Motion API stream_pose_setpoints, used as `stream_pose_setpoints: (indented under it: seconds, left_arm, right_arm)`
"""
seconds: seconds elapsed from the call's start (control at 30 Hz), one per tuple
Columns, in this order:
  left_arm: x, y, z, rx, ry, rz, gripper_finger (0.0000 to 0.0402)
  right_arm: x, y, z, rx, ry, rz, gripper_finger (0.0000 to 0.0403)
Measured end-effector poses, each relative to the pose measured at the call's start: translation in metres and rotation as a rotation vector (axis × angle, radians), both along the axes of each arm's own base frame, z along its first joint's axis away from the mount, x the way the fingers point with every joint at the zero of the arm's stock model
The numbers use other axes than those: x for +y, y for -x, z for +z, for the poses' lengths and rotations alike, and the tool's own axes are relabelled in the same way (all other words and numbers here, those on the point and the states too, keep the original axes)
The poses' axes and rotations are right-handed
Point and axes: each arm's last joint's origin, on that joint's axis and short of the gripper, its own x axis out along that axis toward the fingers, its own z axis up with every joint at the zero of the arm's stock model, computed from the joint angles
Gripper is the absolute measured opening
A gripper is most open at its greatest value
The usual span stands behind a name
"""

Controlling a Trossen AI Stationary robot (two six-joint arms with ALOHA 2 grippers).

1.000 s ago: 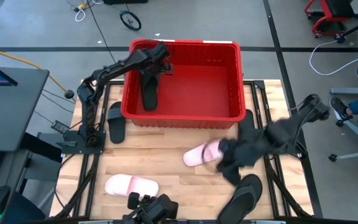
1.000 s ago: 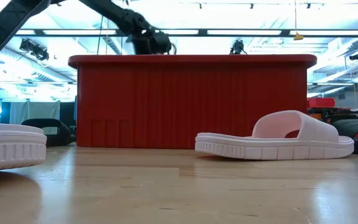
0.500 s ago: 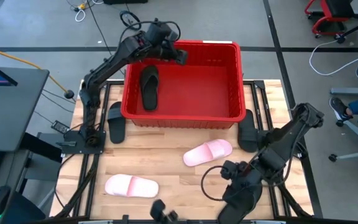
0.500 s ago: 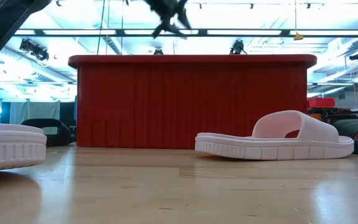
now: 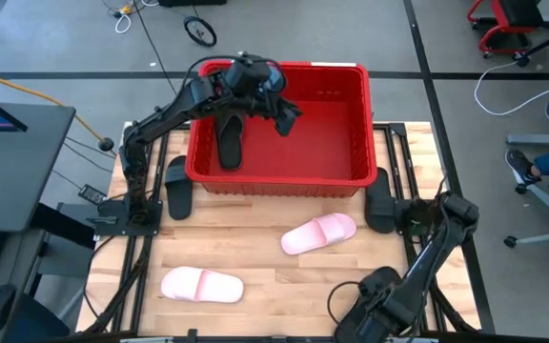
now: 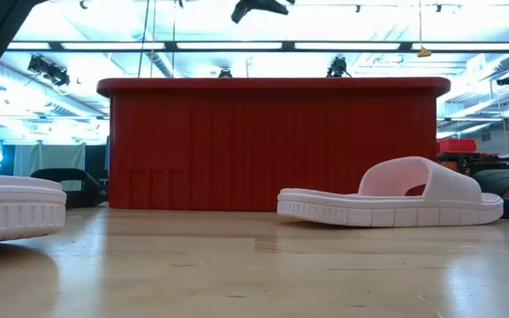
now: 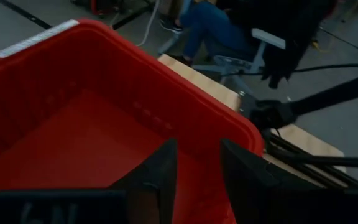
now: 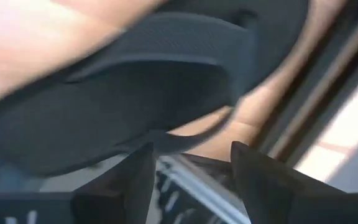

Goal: Pick and place slides into bin
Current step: Put the black slipper into the red bin

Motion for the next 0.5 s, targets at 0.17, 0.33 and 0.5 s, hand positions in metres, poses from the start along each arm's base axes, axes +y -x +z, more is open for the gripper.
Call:
stream_pose_setpoints:
  seconds: [0.17, 0.33, 0.5]
  left_arm:
    - [-0.013, -0.005, 0.000, -0.001, 0.002, -0.034, 0.0128]
    - [-0.024, -0.008, 0.000, -0.009, 0.034, -0.044, 0.0129]
    - [-0.035, -0.011, 0.000, -0.018, 0.061, -0.059, 0.0121]
  right_arm:
    - [0.005, 0.001, -0.015, 0.047, 0.059, 0.006, 0.0213]
    - [0.007, 0.002, -0.028, 0.046, 0.125, 0.030, 0.0211]
    - [0.002, 0.013, -0.043, 0.105, 0.185, 0.011, 0.0208]
